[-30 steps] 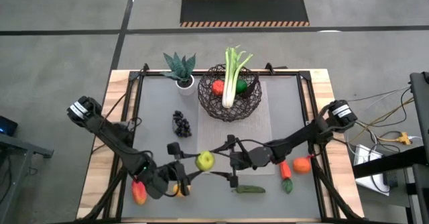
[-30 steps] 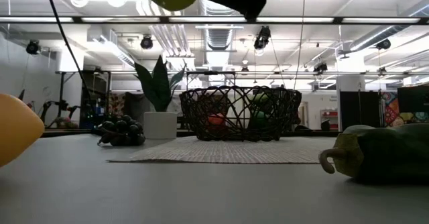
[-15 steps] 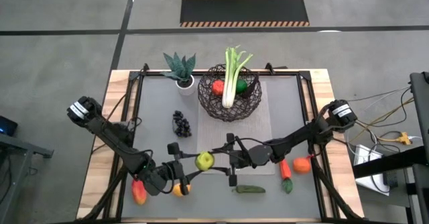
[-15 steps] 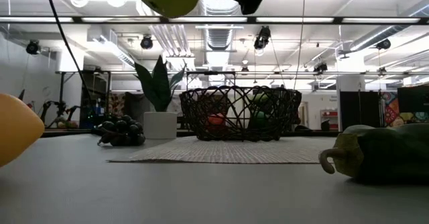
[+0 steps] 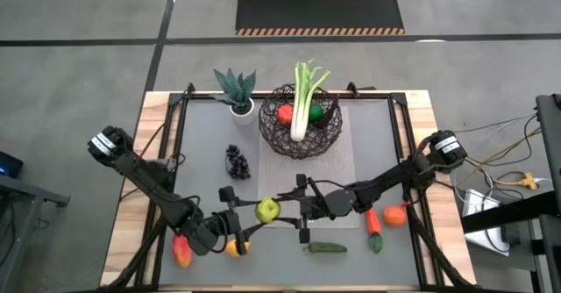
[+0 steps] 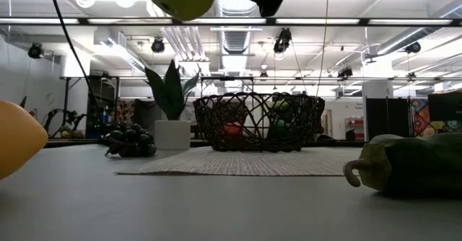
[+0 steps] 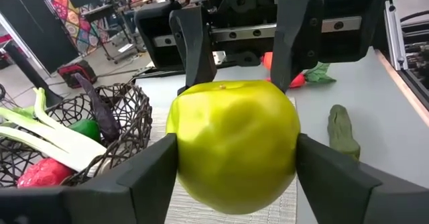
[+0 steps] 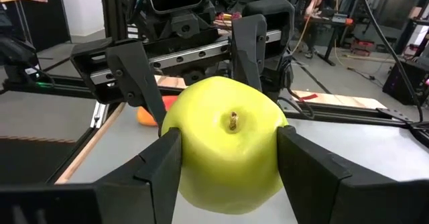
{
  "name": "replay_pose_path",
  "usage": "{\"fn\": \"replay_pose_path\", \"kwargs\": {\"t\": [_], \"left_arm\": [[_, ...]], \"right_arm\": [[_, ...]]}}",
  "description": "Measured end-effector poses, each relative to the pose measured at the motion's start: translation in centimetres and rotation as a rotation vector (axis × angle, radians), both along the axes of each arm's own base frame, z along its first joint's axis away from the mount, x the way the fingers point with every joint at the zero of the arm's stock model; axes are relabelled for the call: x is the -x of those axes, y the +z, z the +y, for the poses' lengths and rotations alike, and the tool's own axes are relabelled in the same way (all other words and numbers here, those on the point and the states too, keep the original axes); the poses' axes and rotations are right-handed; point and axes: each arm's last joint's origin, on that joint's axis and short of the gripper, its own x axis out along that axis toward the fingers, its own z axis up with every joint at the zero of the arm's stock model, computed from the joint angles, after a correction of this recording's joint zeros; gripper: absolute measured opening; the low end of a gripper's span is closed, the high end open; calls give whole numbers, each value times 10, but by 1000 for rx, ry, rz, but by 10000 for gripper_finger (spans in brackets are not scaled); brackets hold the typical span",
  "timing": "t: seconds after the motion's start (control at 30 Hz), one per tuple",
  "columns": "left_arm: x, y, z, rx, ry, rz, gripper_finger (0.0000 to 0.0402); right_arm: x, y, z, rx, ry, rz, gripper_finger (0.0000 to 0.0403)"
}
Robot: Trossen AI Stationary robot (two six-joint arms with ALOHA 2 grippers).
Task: Build produce basket
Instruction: Put the yellow apple into the black wire basket
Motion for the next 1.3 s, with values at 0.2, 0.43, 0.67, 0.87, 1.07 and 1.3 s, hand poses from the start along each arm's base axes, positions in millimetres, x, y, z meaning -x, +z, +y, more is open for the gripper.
{"fn": "replay_pose_path", "kwargs": {"t": [0.2, 0.43, 0.67, 0.87, 1.07, 1.3], "left_arm": [[0, 0, 1, -13, 1, 5, 312], [1, 3, 3, -122, -11, 39, 335], [10, 14, 10, -245, -13, 87, 336], [19, 18, 19, -323, -26, 108, 336], [27, 17, 28, -321, -6, 97, 336], [38, 16, 35, -266, 3, 68, 336]], "right_arm": [[0, 0, 0, -3, -2, 4, 200], [4, 4, -7, -37, -16, 71, 200], [20, 21, -32, -87, -190, 202, 201], [36, 56, -76, -214, -467, 244, 201], [37, 73, -135, -326, -723, 303, 201], [47, 43, -210, -395, -1074, 565, 201]]}}
